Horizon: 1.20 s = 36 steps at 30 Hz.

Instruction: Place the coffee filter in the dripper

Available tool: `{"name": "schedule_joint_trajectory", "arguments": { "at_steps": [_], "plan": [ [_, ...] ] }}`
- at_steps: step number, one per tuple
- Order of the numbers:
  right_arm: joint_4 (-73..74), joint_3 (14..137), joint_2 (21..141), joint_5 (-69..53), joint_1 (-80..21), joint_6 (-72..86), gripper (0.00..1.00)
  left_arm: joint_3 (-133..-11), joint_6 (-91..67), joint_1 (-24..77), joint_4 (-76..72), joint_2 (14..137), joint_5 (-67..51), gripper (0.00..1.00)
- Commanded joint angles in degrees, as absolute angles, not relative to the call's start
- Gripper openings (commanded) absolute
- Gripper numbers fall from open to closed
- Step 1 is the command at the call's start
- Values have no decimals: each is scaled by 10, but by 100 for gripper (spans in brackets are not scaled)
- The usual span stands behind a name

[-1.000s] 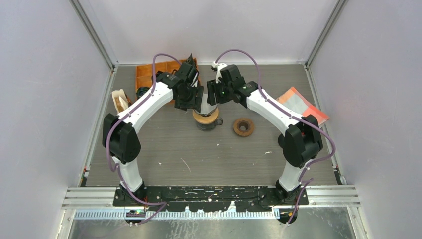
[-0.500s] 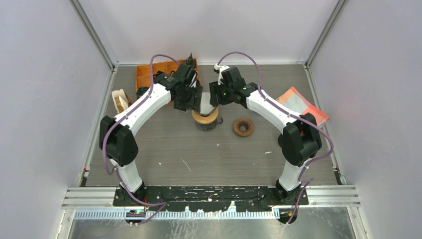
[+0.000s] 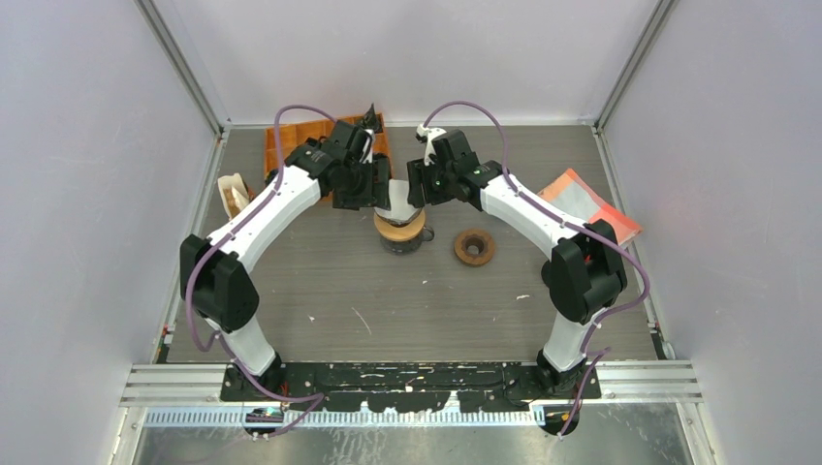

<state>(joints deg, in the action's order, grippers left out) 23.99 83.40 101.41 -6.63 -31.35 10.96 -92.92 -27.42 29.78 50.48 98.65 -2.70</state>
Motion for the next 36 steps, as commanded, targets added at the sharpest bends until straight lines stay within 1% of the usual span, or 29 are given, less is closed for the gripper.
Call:
{"name": "schedule_joint_trajectory", "arguments": {
  "at_steps": [1,8,17,26,36],
  "plan": [
    [216,836,990,-78,-311,110,61,-942,-281,290,459,963,-32,76],
    [217,835,989,-74,-312,109,61,-958,-276,282,463,998,-27,76],
    [217,828,993,-65,-311,106,61,-943,-277,279,465,1014,-10,75],
    [216,824,996,-58,-311,103,61,-919,-279,279,462,1015,-16,75],
    [216,825,976,-65,-311,101,62,-918,-278,279,462,1006,-17,74]
  ]
}}
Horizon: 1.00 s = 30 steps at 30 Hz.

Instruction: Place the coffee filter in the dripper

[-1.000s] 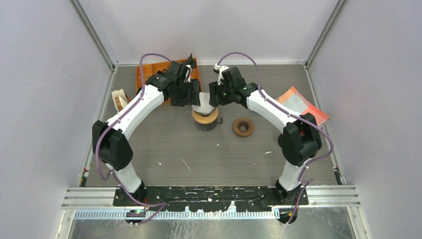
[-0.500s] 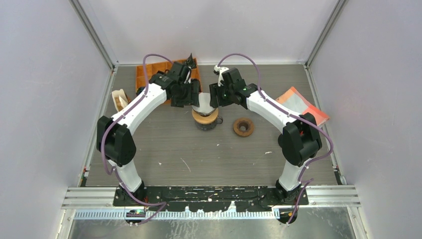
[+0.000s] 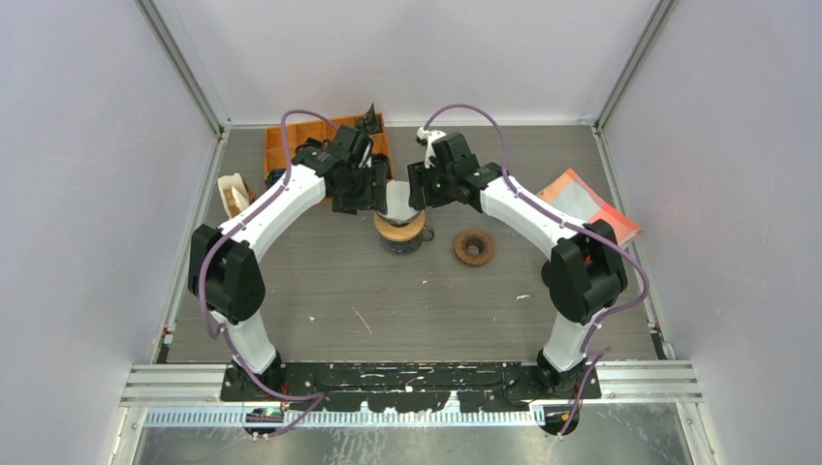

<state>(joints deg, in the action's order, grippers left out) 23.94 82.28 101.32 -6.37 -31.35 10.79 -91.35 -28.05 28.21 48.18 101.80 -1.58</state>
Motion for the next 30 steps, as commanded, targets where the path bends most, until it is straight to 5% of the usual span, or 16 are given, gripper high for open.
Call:
{"name": "schedule_joint_trajectory", "arguments": {
  "at_steps": [1,30],
  "plan": [
    [216,825,974,-68,-311,101,62,-919,-278,278,462,1005,-18,75],
    [214,810,948,-101,-312,98,70,-906,-298,280,451,967,-104,76]
  ]
}}
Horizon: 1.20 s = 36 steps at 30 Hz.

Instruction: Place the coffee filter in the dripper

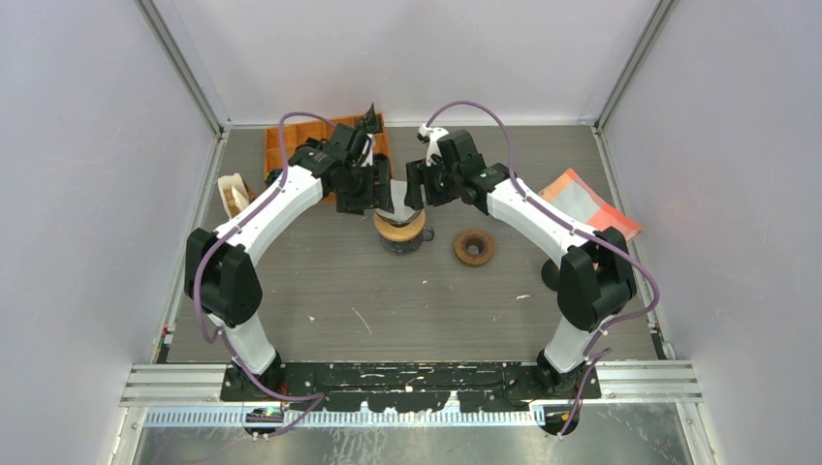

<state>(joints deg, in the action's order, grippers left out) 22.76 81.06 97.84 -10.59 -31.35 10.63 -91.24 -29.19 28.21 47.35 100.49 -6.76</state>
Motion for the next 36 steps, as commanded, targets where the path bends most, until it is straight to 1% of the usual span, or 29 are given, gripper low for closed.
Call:
{"name": "schedule_joint_trajectory", "arguments": {
  "at_steps": [1,6,20,36],
  "plan": [
    [216,810,949,-100,-312,98,70,-902,-298,279,451,967,-109,77],
    [223,805,947,-97,-312,94,70,-892,-289,280,460,969,-127,77],
    [232,795,944,-74,-312,86,70,-891,-273,280,470,966,-104,78],
    [226,822,923,-115,-312,100,70,-907,-289,279,447,933,-120,80]
  ]
}}
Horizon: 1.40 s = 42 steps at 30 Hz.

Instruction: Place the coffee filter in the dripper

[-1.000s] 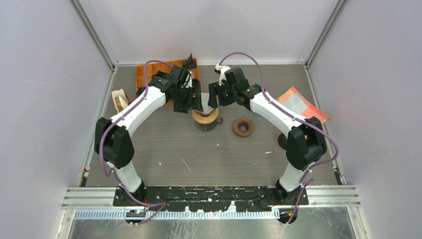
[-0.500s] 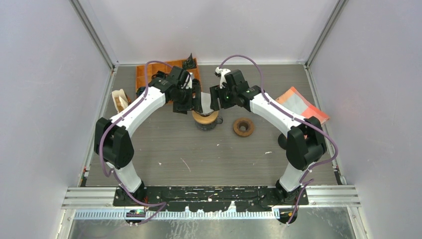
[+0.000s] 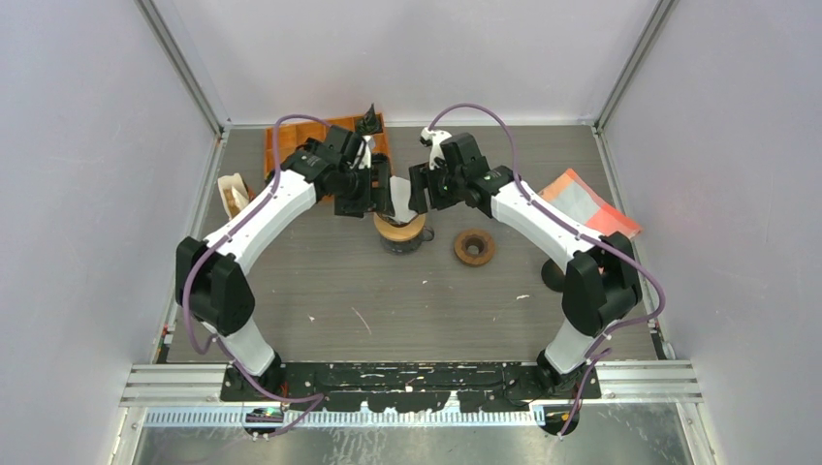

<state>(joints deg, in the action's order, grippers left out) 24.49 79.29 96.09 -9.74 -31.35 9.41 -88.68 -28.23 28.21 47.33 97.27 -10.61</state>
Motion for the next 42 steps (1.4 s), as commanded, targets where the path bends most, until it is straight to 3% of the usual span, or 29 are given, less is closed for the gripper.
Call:
{"name": "schedule_joint_trajectory", "arguments": {
  "at_steps": [1,23,42],
  "plan": [
    [226,822,922,-114,-312,100,71,-905,-292,279,444,930,-119,80],
    [229,835,962,-50,-312,83,70,-915,-283,265,461,975,-40,72],
    [231,818,989,-32,-312,78,70,-900,-282,265,463,999,-45,67]
  ]
}}
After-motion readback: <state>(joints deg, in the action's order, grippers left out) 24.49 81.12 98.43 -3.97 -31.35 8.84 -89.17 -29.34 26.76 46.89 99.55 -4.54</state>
